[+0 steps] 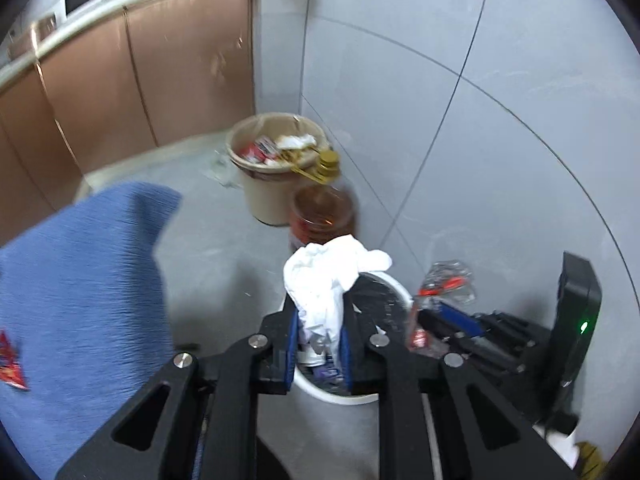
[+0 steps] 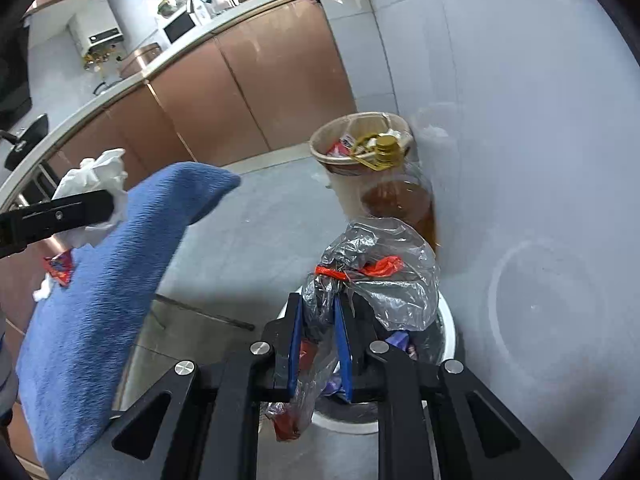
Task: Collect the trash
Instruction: 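Carry tissue and clear wrapper to the bin and open both grippers, then return both grippers to the red chip bag and white plastic bag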
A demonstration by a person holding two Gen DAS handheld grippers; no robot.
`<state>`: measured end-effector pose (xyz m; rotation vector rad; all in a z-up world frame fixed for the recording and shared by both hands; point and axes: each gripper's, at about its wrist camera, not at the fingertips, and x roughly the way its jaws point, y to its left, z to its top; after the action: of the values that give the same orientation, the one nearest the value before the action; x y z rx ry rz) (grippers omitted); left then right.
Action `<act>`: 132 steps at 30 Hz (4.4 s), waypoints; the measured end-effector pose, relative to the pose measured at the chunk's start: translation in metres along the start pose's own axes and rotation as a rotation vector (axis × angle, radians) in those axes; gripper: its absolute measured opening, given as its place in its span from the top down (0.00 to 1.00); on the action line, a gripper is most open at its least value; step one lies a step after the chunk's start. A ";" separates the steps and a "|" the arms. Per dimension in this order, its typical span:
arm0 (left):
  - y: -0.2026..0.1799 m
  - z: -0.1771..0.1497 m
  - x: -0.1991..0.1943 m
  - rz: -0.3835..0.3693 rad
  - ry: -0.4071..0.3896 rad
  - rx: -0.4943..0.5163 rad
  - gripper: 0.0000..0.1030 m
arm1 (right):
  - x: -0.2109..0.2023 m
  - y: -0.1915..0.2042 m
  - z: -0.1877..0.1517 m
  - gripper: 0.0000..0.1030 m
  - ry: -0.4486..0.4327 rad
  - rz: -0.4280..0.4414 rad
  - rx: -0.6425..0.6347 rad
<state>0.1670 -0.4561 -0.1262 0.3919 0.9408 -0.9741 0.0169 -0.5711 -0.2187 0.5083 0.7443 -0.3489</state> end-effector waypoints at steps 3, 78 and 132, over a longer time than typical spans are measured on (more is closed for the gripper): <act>-0.004 0.006 0.019 -0.036 0.026 -0.026 0.70 | 0.009 -0.009 0.002 0.84 0.008 -0.020 0.016; 0.282 -0.327 -0.351 0.534 -0.545 -0.760 0.50 | -0.143 0.270 -0.034 0.39 -0.184 0.198 -0.534; 0.440 -0.318 -0.283 0.680 -0.332 -0.697 0.36 | 0.021 0.412 -0.032 0.25 0.105 0.344 -0.712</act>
<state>0.3140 0.1385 -0.1221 -0.0558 0.7071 -0.0544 0.2083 -0.2160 -0.1254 -0.0273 0.8088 0.2686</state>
